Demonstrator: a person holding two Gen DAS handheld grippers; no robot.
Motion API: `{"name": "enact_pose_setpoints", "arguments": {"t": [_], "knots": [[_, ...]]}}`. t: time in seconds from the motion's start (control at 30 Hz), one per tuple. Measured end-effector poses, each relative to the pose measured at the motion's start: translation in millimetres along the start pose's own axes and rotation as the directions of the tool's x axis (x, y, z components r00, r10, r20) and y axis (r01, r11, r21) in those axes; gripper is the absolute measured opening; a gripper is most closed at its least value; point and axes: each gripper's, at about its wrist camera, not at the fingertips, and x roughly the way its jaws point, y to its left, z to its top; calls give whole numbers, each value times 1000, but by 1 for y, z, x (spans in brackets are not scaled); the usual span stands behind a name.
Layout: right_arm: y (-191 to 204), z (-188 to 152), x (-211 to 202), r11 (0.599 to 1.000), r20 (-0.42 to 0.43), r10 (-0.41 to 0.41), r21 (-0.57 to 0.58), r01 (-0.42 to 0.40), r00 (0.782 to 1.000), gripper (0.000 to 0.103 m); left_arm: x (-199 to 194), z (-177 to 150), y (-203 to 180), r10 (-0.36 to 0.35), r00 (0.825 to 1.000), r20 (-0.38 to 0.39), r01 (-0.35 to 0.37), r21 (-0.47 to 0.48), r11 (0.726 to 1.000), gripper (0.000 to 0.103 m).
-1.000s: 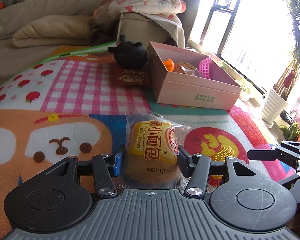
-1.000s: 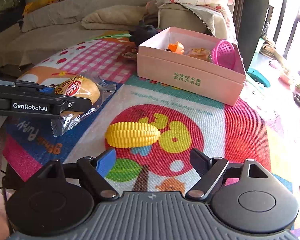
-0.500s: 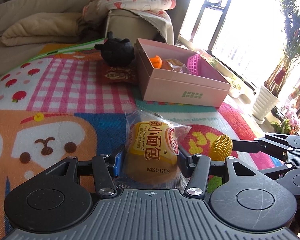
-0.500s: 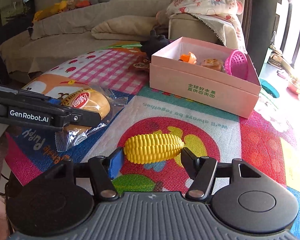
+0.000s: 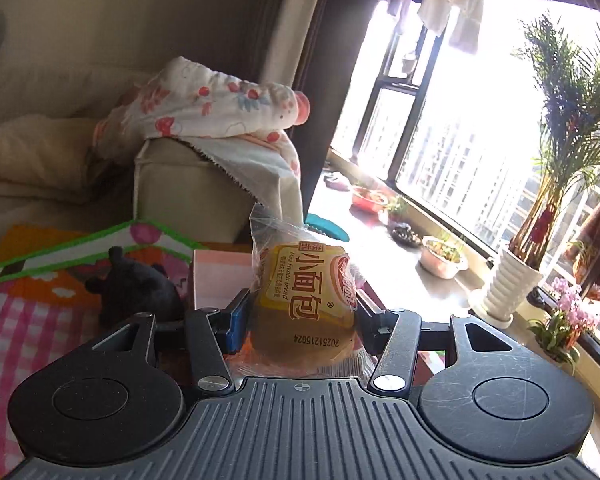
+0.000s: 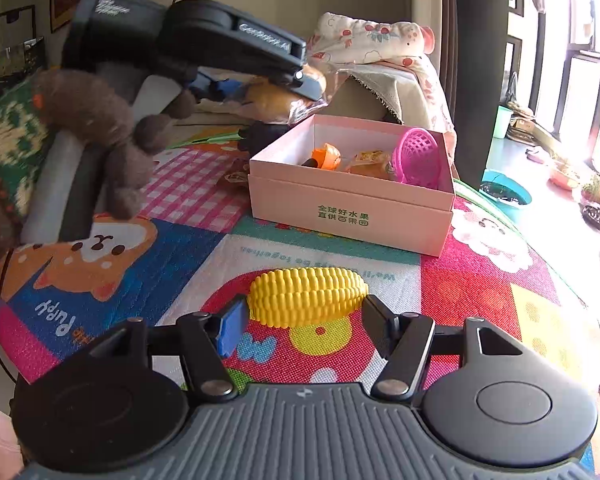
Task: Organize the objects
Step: 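Drop the bun into the pink box with the left tool while the right tool drops the corn in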
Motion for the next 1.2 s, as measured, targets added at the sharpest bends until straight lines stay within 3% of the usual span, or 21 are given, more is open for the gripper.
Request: {"name": "enact_pose_setpoints", "arguments": {"t": [0.07,0.17,0.27,0.43,0.5,0.57,0.7,0.8,1.0,1.2], "knots": [[-5,1,-1,1000,6,-7,8,7,1000,62,25,2,-2,19,999,-36,-17,35,999,58],[-14,4,3,1000,2,-11,21,10,1000,62,66,-12,-1,65,975,-212,-41,118,992,58],[-17,8,7,1000,1,-18,18,18,1000,62,76,-28,10,59,973,-222,-32,121,992,58],[-17,15,18,1000,0,-19,16,19,1000,62,67,-37,5,56,980,-193,-7,245,969,60],[-17,18,22,1000,-2,-26,15,26,1000,62,55,-33,8,46,992,-119,-20,213,977,60],[-17,21,25,999,-2,-30,17,30,1000,62,38,-25,17,25,1000,3,-25,146,989,56],[-17,26,28,999,-5,-38,8,38,999,62,12,-11,32,-16,995,99,11,47,999,56],[-17,33,28,999,5,-51,-3,51,999,62,-15,-10,48,-2,985,172,7,-31,999,56],[-25,71,28,994,75,-101,-20,103,992,62,-52,-29,76,29,994,110,-20,-87,996,56],[-38,155,57,996,146,-90,3,91,985,62,-55,-44,93,26,999,46,-20,-125,992,56]]}}
